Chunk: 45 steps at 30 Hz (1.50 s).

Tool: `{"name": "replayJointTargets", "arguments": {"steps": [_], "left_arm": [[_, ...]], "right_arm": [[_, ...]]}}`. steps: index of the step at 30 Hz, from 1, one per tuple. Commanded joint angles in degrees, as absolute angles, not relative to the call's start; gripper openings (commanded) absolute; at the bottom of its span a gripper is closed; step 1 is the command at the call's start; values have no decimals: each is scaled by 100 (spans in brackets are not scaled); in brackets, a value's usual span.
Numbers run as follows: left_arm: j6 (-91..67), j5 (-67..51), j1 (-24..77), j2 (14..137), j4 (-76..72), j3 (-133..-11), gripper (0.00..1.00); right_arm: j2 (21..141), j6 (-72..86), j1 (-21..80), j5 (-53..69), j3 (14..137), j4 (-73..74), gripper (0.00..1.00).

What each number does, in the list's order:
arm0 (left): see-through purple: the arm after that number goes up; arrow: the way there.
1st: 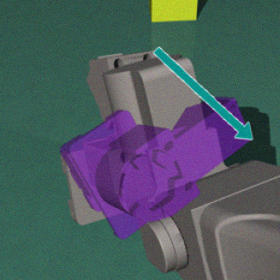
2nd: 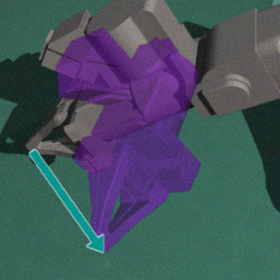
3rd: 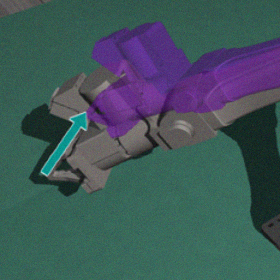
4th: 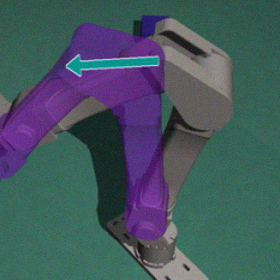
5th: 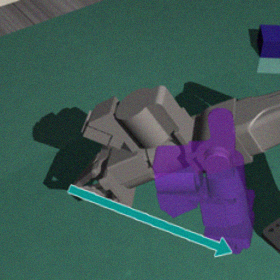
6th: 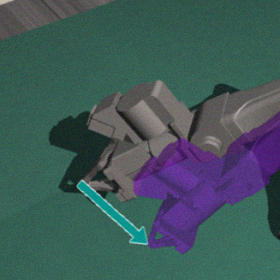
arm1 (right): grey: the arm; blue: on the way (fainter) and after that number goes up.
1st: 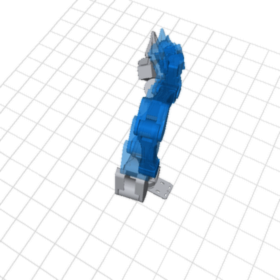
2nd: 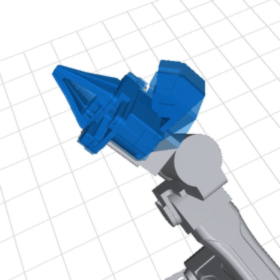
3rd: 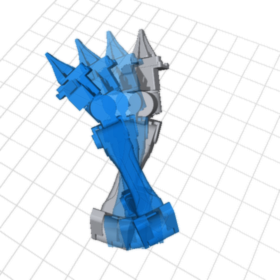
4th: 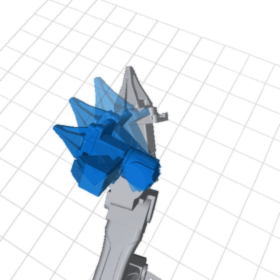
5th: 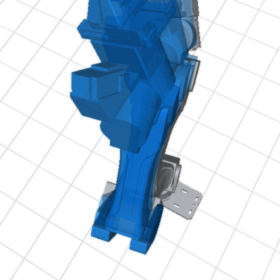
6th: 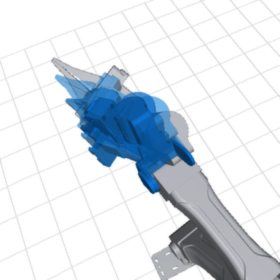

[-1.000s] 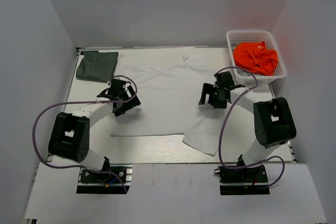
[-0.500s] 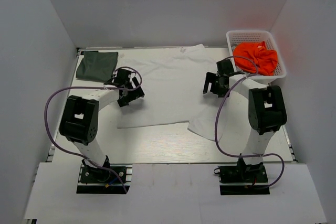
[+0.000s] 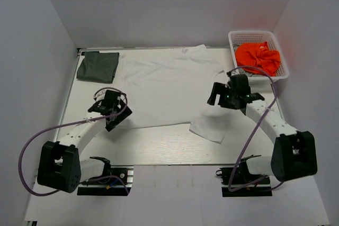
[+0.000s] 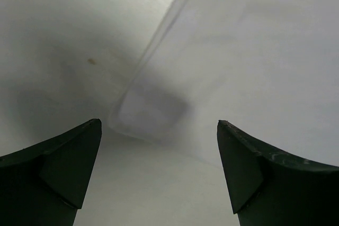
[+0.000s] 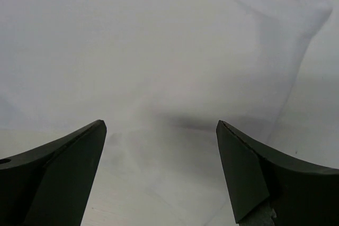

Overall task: Fold and stack the t-shirts
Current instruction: Grap the side of the flattened tshirt closest away from the robot with both arms

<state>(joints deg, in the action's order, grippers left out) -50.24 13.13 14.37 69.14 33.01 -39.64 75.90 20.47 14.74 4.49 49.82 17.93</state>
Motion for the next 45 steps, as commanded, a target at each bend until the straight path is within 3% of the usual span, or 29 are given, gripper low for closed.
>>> {"name": "replayJointTargets", "arguments": {"steps": [1,3,7,8,10,11,15,20,28,32,34,39,41,42,43,45], "left_arm": [[-5405,1556,1415,6785,3524,-3656,100],[-5405,1556,1415,6872,3472,-3534,98],[-5511,1556,1415,7162,3472,-3480,80],[-5511,1556,1415,7163,3419,-3411,69],[-5511,1556,1415,7251,3419,-3349,59],[-5511,1556,1415,7303,3419,-3296,45],[-5511,1556,1415,7252,3419,-3173,17],[-5511,1503,1415,7146,3366,-3111,0],[-5563,1397,1415,6961,3428,-3111,0],[-5450,1397,1415,6855,3480,-3216,0],[-5449,1397,1415,6855,3533,-3269,0],[-5449,1397,1415,6908,3594,-3331,0],[-5449,1458,1415,6908,3656,-3384,0],[-5449,1459,1415,6908,3656,-3453,0],[-5388,1459,1415,6908,3717,-3454,0],[-5204,1459,1467,6908,3718,-3585,0]], "right_arm": [[7103,2294,1468,404,4483,2056,90],[6692,2337,1468,317,4167,2171,90],[6337,2390,1424,45,3736,2407,90],[6302,2417,1476,27,3683,2539,90],[6214,2504,1459,26,3587,2680,90],[6205,2627,1459,18,3551,2759,90],[5942,2926,1573,-165,3349,3258,90],[5389,3294,1932,-132,3270,4041,90],[5764,3814,2513,263,2954,3790,88],[5985,4060,2715,133,2883,3455,81],[6099,4113,2725,44,2883,3323,71],[6590,4236,2742,-219,2900,2927,68],[6731,4297,2733,-464,2970,2909,59],[6811,4307,2742,-509,2979,2909,45],[6838,4315,2742,-571,3049,2935,2],[6760,4333,2751,-545,3137,2936,0]]}}
